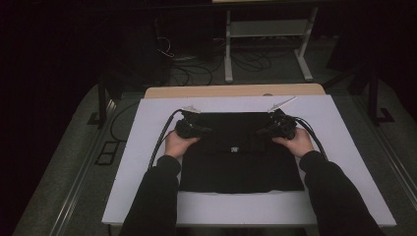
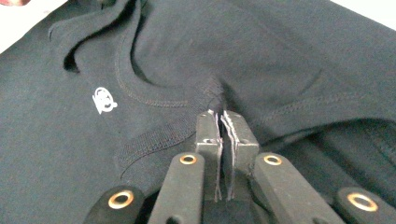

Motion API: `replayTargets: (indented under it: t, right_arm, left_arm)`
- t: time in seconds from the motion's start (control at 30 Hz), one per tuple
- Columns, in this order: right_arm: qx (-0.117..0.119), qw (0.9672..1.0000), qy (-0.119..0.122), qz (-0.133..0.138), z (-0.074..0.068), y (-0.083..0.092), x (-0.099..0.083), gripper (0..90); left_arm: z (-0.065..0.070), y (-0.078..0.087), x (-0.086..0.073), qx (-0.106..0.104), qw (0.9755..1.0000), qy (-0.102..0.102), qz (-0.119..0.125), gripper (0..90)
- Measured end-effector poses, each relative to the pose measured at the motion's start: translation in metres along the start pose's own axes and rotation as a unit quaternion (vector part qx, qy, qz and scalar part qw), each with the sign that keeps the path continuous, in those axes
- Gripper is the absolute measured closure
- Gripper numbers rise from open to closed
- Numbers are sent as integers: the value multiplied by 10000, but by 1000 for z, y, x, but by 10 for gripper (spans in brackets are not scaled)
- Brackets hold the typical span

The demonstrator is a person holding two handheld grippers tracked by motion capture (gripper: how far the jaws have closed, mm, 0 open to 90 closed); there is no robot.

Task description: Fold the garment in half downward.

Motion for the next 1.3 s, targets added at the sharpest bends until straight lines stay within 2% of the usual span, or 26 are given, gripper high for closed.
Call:
replayTargets:
  t: [0.07, 0.27, 0.33, 0.43, 0.53, 0.77, 1.03, 1.17, 1.3]
  right_arm:
    - [40, 10000, 32, -12, -2, 4, -1, 849]
    - [71, 10000, 41, -13, -7, 16, 0, 854]
    - [116, 9999, 32, 47, -10, 21, 0, 854]
    - [191, 9997, -6, 149, -13, 26, -1, 854]
    - [239, 9994, -70, 230, -16, 31, -3, 854]
    - [319, 9983, -196, 446, -23, 40, -12, 854]
    - [327, 9975, -283, 553, -31, 46, -21, 854]
    - [356, 9972, -329, 564, -34, 49, -26, 854]
    - [366, 9959, -413, 720, -40, 55, -33, 854]
  left_arm:
    - [2, 2, -1, 15, 10000, -72, -10, 886]
    - [8, 10, 1, 36, 9998, -122, 172, 890]
    - [12, 12, 3, 1, 9997, -93, 227, 890]
    - [18, 18, 4, -54, 9995, -150, 281, 890]
    - [25, 26, 5, -86, 9988, -158, 461, 890]
    - [36, 41, -3, -103, 9976, -177, 668, 890]
    - [43, 53, -10, -2, 9973, -149, 714, 890]
    - [49, 60, -17, -34, 9976, -139, 683, 890]
    - [57, 69, -21, -54, 9974, -103, 715, 890]
Point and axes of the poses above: each handheld gripper's, and its own axes: y roughly backward along the jaws, x roughly out of its top, z roughly to its right, the point moved 4 cm from there along -y, roughly forward along the jaws, and after that the axes turned 14 degrees about z, right-handed, at the moved point
